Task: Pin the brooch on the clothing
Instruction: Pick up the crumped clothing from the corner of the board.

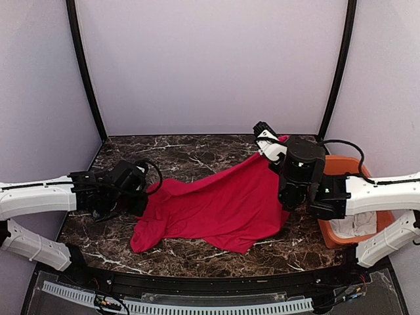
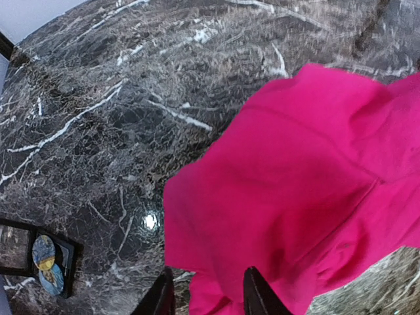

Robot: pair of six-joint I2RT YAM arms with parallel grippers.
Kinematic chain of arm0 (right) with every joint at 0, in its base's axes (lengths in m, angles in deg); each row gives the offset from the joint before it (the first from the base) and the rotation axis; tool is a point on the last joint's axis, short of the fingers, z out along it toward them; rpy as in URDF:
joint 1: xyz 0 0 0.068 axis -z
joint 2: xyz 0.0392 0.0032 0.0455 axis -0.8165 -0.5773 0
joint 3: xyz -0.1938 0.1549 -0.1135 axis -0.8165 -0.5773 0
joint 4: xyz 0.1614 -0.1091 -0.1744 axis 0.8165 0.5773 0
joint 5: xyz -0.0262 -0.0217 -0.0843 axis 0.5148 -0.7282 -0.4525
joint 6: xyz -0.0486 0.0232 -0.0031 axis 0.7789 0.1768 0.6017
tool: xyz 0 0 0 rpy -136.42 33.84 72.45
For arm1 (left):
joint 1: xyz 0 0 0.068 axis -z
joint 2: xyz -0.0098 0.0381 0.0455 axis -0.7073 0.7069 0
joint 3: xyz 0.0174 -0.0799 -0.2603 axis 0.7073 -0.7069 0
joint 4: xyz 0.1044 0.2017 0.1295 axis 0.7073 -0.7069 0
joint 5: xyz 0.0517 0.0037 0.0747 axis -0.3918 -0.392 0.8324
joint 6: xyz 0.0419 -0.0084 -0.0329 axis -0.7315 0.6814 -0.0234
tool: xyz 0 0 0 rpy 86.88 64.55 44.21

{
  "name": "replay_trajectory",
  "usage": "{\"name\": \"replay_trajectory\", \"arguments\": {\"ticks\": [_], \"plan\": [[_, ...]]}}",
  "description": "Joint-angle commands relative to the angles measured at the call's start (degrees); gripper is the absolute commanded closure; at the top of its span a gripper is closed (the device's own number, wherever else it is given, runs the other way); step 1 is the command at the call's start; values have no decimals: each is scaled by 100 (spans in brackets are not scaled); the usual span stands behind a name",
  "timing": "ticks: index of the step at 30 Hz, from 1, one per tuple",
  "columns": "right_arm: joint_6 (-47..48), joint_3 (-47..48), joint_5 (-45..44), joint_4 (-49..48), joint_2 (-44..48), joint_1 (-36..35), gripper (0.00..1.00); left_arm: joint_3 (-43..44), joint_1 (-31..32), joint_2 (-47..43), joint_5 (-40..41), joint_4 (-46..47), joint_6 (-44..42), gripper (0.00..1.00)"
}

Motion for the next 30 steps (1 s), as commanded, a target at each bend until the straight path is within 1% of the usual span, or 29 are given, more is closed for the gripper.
{"name": "replay_trajectory", "arguments": {"ticks": [1, 2, 7, 8, 11, 13, 14, 18, 24, 26, 30], "plan": [[2, -21, -3, -144, -284, 90, 100, -266, -10, -29, -175, 143, 108, 56], [10, -36, 0, -144, -355, 94, 100, -326, -6, -81, -214, 252, 99, 52], [-23, -43, 30, -176, -604, 122, 100, -603, 3, -555, -606, 1021, -101, 44], [-39, -35, 38, -179, -640, 129, 100, -660, 14, -586, -755, 1140, -134, 40], [-82, -1, 79, -177, -725, 147, 100, -684, 266, -546, -757, 1556, -342, 36], [-101, 11, 93, -179, -757, 162, 100, -594, 498, -306, -546, 1606, -492, 31], [-103, 23, 99, -177, -758, 157, 100, -491, 578, -189, -344, 1595, -577, 31], [-117, 26, 99, -179, -725, 165, 100, -64, 1118, 844, 481, 1337, -696, 30], [-127, 7, 52, -171, -618, 164, 100, 542, 1272, 1952, 1208, 484, -238, 29], [-126, 11, 41, -178, -592, 162, 100, 630, 1283, 2151, 1482, 314, -75, 29], [-139, 9, 47, -188, -598, 126, 100, 661, 1290, 2387, 1835, 259, 34, 29]]}}
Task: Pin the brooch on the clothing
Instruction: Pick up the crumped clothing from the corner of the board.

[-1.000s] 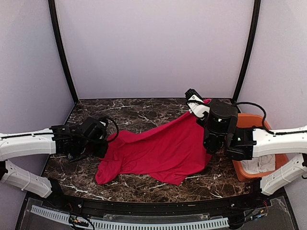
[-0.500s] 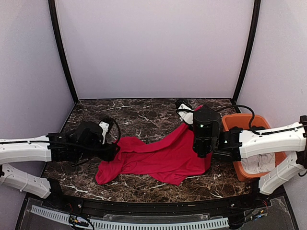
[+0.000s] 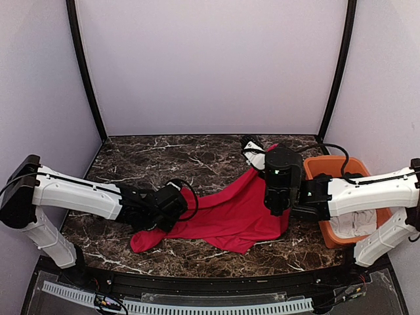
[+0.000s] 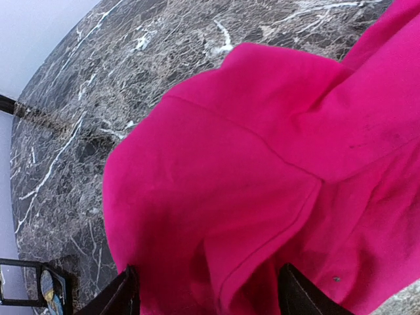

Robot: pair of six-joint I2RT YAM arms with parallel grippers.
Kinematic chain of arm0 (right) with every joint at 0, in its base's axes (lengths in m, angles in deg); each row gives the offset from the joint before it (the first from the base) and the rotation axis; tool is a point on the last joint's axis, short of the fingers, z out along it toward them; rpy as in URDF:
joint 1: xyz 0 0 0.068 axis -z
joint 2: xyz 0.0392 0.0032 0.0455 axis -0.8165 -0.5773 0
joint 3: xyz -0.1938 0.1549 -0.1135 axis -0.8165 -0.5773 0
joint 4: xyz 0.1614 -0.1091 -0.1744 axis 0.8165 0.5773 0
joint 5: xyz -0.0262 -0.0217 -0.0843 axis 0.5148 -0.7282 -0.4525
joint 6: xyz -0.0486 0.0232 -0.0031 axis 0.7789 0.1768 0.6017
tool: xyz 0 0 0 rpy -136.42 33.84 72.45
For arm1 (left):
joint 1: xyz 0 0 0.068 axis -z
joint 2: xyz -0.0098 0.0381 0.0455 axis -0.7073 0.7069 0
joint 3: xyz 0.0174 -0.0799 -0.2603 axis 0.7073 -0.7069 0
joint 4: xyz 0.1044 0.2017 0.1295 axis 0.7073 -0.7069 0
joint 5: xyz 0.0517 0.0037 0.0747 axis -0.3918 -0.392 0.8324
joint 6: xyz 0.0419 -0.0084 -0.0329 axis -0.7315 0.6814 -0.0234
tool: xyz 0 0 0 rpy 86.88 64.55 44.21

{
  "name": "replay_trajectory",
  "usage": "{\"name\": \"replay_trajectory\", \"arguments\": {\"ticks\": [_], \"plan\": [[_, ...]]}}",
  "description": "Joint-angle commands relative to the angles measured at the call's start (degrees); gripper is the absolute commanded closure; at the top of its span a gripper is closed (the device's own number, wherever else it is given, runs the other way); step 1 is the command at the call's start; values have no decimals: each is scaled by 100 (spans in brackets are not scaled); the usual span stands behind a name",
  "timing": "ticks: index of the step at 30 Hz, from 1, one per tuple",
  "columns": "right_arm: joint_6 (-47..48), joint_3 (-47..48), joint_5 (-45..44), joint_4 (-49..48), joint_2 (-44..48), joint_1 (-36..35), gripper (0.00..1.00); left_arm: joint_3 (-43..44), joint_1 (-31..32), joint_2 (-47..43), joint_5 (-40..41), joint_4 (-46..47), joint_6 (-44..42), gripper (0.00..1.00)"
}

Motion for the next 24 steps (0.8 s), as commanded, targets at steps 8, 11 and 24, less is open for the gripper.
{"name": "replay_trajectory", "arguments": {"ticks": [8, 11, 24], "plan": [[-143, 101, -43, -201, 149, -4, 100, 271, 27, 570, 644, -443, 128, 38], [-148, 80, -48, -205, 152, -12, 100, 304, 34, 675, 720, -393, 117, 54], [-39, 188, -127, -231, 422, -87, 100, 1067, 27, -514, 1414, -757, -156, 99]]}}
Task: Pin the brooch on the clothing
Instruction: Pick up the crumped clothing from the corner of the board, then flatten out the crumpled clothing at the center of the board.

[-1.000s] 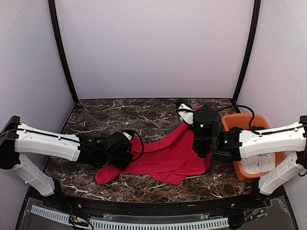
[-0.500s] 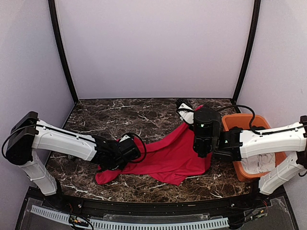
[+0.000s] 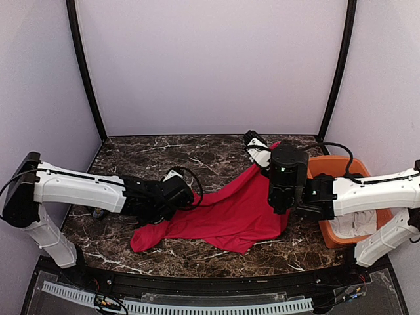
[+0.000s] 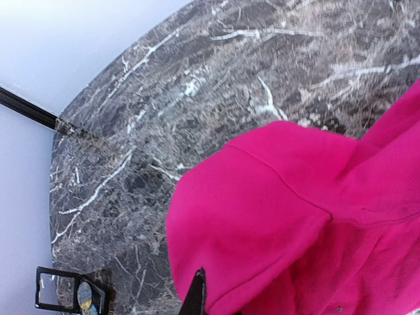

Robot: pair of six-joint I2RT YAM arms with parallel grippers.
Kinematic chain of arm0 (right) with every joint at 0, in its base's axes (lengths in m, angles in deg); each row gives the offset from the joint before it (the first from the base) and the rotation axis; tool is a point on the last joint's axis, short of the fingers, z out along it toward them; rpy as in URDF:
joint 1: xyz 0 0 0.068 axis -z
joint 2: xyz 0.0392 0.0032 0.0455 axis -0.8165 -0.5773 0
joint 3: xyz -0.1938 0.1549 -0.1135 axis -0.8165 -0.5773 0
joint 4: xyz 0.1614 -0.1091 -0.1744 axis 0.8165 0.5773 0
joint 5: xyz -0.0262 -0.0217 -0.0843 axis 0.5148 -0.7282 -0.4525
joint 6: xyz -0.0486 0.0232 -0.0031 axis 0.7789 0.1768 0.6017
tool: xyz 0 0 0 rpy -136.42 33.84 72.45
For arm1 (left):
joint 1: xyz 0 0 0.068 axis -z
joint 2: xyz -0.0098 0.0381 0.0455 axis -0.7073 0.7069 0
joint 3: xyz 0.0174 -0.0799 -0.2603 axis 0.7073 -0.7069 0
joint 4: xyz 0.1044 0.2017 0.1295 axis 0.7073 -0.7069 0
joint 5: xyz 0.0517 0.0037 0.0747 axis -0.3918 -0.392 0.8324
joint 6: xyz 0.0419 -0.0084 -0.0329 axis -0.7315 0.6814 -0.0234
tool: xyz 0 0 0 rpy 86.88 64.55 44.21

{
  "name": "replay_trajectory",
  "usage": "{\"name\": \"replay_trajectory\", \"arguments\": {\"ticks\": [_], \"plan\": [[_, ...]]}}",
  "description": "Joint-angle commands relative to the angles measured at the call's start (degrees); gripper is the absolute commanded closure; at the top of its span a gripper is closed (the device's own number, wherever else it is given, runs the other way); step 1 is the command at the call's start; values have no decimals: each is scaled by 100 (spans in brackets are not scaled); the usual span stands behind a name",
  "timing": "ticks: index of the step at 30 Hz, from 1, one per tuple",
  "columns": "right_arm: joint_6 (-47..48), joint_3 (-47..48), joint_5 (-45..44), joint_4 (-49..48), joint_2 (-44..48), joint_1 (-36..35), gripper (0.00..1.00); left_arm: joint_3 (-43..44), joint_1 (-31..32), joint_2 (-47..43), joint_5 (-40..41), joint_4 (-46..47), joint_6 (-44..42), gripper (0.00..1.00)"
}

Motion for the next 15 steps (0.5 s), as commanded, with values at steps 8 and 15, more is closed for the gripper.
{"name": "replay_trajectory", "arguments": {"ticks": [8, 15], "plan": [[271, 1035, 80, -360, 432, -268, 100, 1399, 16, -1713, 1813, -3, -1621, 99], [1193, 1935, -159, -696, 464, -1170, 100, 1634, 23, -2640, 2494, 1993, -3811, 99]]}}
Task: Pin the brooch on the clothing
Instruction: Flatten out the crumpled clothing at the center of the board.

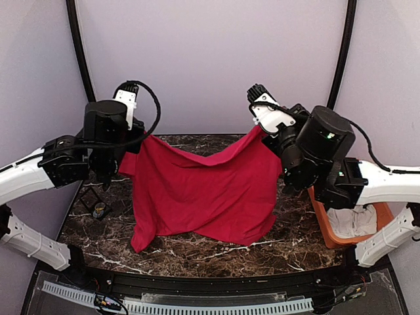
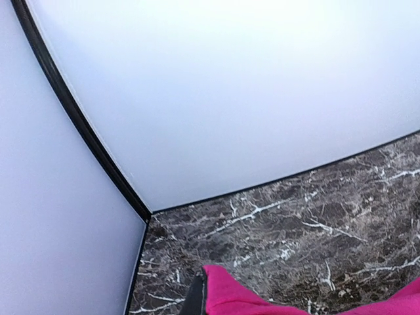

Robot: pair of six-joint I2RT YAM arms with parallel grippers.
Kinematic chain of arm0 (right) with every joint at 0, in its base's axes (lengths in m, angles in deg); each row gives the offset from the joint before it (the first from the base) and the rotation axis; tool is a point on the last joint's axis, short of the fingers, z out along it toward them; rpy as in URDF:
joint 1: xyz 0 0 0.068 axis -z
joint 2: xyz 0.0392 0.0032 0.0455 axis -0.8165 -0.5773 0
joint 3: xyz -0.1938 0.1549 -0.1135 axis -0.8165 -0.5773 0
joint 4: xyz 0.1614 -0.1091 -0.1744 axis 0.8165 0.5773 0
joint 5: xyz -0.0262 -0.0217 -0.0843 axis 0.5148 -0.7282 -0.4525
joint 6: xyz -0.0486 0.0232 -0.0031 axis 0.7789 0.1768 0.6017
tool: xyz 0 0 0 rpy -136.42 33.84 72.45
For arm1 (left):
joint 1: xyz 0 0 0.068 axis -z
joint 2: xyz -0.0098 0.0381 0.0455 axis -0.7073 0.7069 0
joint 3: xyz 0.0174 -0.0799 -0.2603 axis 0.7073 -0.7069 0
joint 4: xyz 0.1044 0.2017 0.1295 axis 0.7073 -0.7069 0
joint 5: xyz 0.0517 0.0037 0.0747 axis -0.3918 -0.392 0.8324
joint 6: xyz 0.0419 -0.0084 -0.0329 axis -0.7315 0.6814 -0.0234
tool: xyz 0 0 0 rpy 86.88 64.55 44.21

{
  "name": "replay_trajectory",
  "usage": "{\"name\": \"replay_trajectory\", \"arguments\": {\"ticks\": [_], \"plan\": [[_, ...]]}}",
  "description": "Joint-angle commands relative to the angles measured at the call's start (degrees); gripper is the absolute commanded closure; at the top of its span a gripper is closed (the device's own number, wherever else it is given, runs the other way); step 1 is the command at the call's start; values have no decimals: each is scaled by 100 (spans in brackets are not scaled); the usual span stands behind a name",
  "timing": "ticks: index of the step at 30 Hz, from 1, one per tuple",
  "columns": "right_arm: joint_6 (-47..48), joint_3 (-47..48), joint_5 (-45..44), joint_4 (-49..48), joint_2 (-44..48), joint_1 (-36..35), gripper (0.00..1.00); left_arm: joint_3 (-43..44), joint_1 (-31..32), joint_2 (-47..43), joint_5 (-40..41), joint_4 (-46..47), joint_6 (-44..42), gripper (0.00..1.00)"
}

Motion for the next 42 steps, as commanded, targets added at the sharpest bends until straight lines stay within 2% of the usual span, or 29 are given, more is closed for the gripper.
{"name": "replay_trajectory", "arguments": {"ticks": [1, 5, 10, 13, 14, 16, 17, 18, 19, 20, 21, 23, 26, 29, 31, 33, 36, 38, 42], "plan": [[1008, 462, -274, -827, 206, -618, 100, 160, 31, -576, 626, 1593, -1794, 99], [1392, 942, -399, -954, 301, -962, 100, 143, 117, -941, 520, 2841, -2891, 99], [1319, 1276, 64, -727, 328, -956, 100, 203, 137, -1020, 209, 4176, -4067, 99], [1252, 1283, 336, -711, 257, -303, 100, 217, 131, -671, 294, 5227, -5110, 99], [1153, 1231, 447, -644, 232, 38, 100, 195, 66, -387, 331, 5917, -5740, 99], [663, 1150, 794, 11, 177, 832, 100, 195, -248, 69, 465, 6634, -6321, 99], [172, 1204, 1010, 601, 125, 1211, 100, 249, -396, 336, 524, 6664, -6338, 99], [-459, 1335, 1267, 1287, 63, 1556, 100, 290, -764, 445, 512, 6314, -6028, 99], [-1130, 1560, 1578, 2127, -49, 1940, 100, 405, -979, 639, 391, 6003, -5304, 99], [-1754, 1815, 1948, 2793, -175, 2286, 100, 616, -1380, 738, 278, 5089, -4832, 99], [-2153, 2055, 2320, 3182, -316, 2680, 100, 777, -1814, 952, 11, 4618, -4001, 99], [-2354, 2583, 2876, 3455, -692, 3302, 100, 1403, -2333, 1419, -362, 3358, -3166, 99], [-2059, 3842, 3503, 3725, -1539, 3811, 100, 2679, -2669, 2273, -790, 3185, -3168, 99], [-1737, 5215, 3816, 3909, -2145, 3973, 100, 3802, -2734, 2816, -894, 3488, -3994, 99], [-1862, 5632, 4070, 3989, -2176, 4044, 100, 4730, -2747, 3058, -1035, 3512, -4276, 99], [-1848, 5723, 4090, 4099, -2186, 4051, 100, 5122, -2753, 3170, -1274, 3456, -4432, 99], [-1926, 5375, 4155, 4180, -1960, 4049, 100, 5014, -2759, 2989, -1383, 3602, -4538, 99], [-2209, 5111, 4257, 4463, -1783, 4049, 100, 4604, -2759, 2703, -1392, 3690, -4430, 99], [-3068, 4217, 4700, 5539, -1326, 4031, 100, 3219, -2752, 1875, -1365, 3447, -3834, 99]]}}
